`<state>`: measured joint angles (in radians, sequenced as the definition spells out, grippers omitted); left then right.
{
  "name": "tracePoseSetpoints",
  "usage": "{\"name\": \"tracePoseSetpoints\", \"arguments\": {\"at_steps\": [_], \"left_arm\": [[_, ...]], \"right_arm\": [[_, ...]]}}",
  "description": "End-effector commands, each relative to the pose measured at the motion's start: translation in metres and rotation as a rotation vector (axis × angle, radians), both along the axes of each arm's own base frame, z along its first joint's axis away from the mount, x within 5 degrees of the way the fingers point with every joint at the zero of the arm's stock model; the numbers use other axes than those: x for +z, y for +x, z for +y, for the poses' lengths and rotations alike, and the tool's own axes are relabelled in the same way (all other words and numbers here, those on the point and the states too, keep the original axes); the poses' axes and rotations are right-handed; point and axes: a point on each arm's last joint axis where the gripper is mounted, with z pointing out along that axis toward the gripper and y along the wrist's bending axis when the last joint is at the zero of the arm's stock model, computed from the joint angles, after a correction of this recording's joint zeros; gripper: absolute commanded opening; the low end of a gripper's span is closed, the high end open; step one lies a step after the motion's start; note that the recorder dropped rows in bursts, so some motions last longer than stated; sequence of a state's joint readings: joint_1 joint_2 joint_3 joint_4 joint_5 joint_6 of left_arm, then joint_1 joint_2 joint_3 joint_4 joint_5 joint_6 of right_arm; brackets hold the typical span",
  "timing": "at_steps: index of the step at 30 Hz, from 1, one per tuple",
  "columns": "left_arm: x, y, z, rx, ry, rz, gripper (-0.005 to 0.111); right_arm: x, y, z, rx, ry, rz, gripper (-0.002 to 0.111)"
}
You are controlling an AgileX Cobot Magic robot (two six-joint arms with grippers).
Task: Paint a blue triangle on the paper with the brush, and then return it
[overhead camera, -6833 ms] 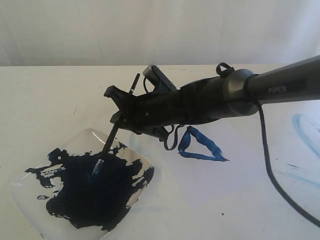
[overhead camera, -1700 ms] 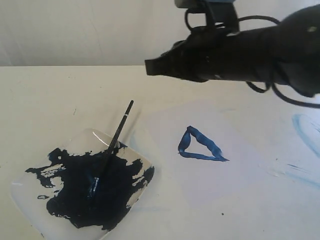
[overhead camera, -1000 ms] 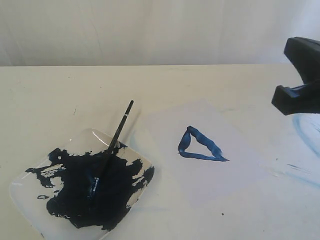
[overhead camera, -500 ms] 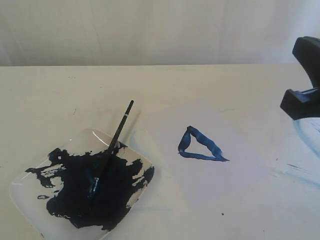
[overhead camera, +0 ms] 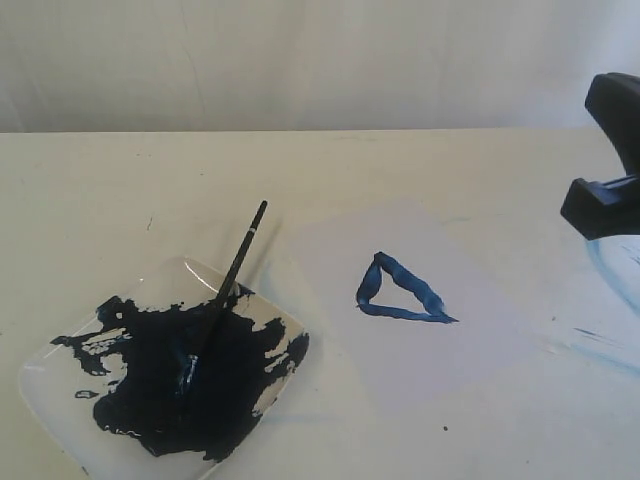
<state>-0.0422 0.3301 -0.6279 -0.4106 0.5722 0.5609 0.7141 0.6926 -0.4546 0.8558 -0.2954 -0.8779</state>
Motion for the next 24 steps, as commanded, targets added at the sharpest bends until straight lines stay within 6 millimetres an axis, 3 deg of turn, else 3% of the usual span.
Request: {"name": "tracePoseSetpoints", "arguments": {"at_steps": [1,3,5,12,20,24], "left_arm": [[-0.003,-0.036,0.004,0.066,-0.051,-0.243,0.0],[-0.014,-0.043,0.007,0.095,-0.086,-0.339,0.0],[-0.029,-0.035,0.009,0.127,-0.121,-0.353,0.0],[-0.084,-0.011,0.009,0.167,-0.284,-0.218,0.0],[-0.088,-0.01,0.009,0.172,-0.319,-0.189,0.0],[-0.105,-0.005,0.017,0.284,-0.303,-0.125,0.0]], "right_arm": [[-0.001,0.0,-0.002,-0.011,-0.006,-0.006,0.0],[-0.001,0.0,-0.002,-0.011,-0.006,-0.006,0.0],[-0.001,0.0,-0.002,-0.013,-0.006,-0.007,0.0],[-0.001,0.0,-0.002,-0.007,0.0,0.003,0.0],[-0.001,0.0,-0.001,-0.007,-0.001,0.002,0.0],[-0.001,0.0,-0.001,-0.007,-0.001,0.002,0.0]]}}
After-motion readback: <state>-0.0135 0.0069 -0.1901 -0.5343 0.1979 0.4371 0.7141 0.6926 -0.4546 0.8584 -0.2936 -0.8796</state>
